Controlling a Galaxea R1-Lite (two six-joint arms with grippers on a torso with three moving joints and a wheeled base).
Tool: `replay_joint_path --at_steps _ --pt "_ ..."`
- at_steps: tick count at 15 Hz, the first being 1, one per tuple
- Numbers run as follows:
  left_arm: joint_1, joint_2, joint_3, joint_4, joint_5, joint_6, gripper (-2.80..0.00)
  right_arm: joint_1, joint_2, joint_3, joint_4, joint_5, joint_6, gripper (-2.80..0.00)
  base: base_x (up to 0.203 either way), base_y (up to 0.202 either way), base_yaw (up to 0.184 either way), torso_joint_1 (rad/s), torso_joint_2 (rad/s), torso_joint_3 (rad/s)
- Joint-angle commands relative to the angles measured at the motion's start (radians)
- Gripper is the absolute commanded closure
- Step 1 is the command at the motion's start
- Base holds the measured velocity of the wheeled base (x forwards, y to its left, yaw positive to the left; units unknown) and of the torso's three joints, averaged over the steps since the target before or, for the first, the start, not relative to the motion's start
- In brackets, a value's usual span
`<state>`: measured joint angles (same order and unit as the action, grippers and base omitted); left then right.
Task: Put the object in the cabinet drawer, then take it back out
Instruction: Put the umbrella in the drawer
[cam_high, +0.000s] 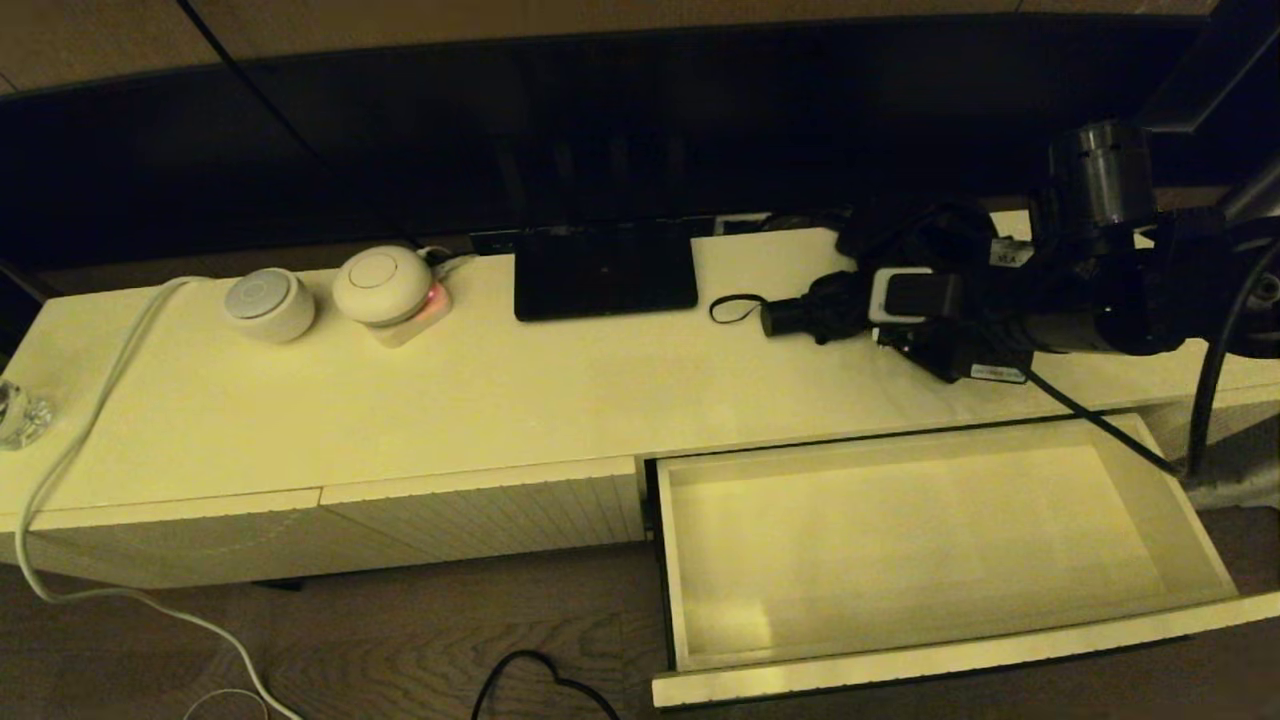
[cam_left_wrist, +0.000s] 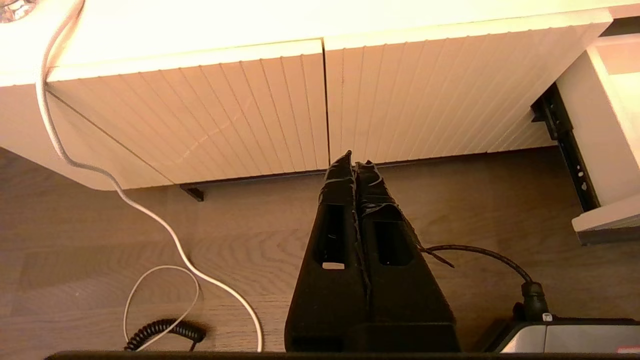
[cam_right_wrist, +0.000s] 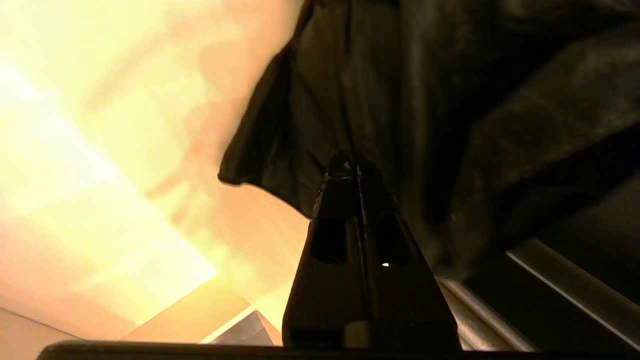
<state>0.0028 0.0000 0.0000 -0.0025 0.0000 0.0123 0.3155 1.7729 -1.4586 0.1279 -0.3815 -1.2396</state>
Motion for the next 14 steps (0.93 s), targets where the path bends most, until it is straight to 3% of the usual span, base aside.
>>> replay_joint_path --at_steps 1,6,14 --pt "0.0 0.0 0.002 -0.001 0.0 0.0 0.0 0.0 -0.011 0.019 -0.002 0.0 -0.007 0.0 0.0 0.0 0.0 0.0 0.0 0.0" --pt "0.0 0.0 0.002 -0.001 0.0 0.0 0.0 0.0 0.042 0.045 -0.012 0.0 0.03 0.0 0.0 0.0 0.0 0.0 0.0 0.0" --pt "0.0 0.0 0.002 -0.001 0.0 0.0 0.0 0.01 -0.092 0.143 0.008 -0.001 -0.009 0.0 0.0 0.0 0.0 0.0 0.0 0.0"
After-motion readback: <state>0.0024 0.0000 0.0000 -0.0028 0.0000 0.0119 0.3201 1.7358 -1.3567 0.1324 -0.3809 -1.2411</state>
